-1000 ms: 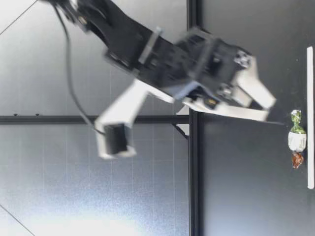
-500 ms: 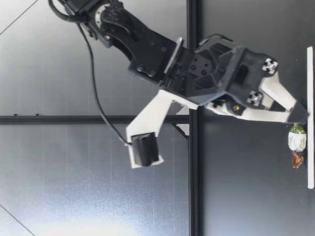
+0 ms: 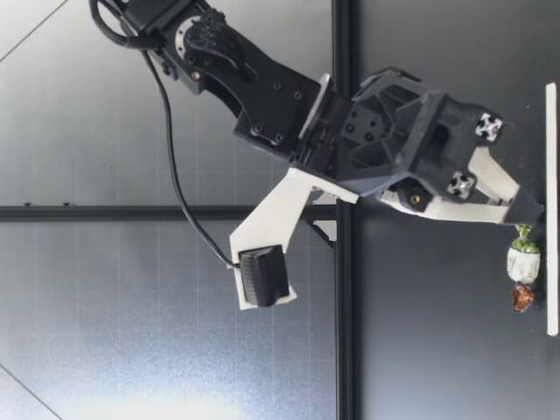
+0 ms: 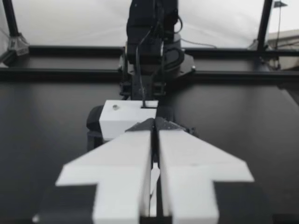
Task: Pick up the candy and unwrap it.
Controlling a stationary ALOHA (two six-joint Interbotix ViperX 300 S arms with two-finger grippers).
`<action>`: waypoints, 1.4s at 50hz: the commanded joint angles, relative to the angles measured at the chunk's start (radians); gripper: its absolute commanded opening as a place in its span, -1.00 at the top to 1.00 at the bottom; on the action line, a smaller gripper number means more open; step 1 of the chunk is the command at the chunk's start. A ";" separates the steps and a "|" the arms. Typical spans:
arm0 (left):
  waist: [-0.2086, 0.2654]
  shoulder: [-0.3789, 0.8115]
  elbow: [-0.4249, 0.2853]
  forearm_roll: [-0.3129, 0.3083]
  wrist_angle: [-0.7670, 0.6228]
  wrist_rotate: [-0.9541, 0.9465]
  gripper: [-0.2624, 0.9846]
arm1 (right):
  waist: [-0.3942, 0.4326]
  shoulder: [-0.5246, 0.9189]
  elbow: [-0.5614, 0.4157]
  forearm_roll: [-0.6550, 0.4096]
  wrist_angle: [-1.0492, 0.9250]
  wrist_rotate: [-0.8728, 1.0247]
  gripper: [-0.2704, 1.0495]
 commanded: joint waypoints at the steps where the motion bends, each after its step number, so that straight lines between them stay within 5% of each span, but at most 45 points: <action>1: 0.002 0.006 -0.009 0.000 0.009 0.000 0.76 | 0.017 -0.023 -0.009 -0.002 0.003 -0.003 0.86; 21: 0.003 0.181 -0.091 0.000 0.061 0.015 0.67 | 0.025 -0.235 0.046 0.000 -0.002 0.012 0.89; 36: 0.002 0.342 -0.167 0.005 -0.055 0.072 -0.11 | 0.040 -0.422 0.127 0.002 -0.021 0.025 0.89; 47: 0.002 0.488 -0.233 0.006 -0.204 0.150 -0.15 | 0.051 -0.499 0.161 0.002 -0.092 0.018 0.89; 70: -0.014 0.609 -0.311 0.020 -0.238 0.149 -0.15 | 0.051 -0.529 0.175 0.000 -0.156 0.021 0.89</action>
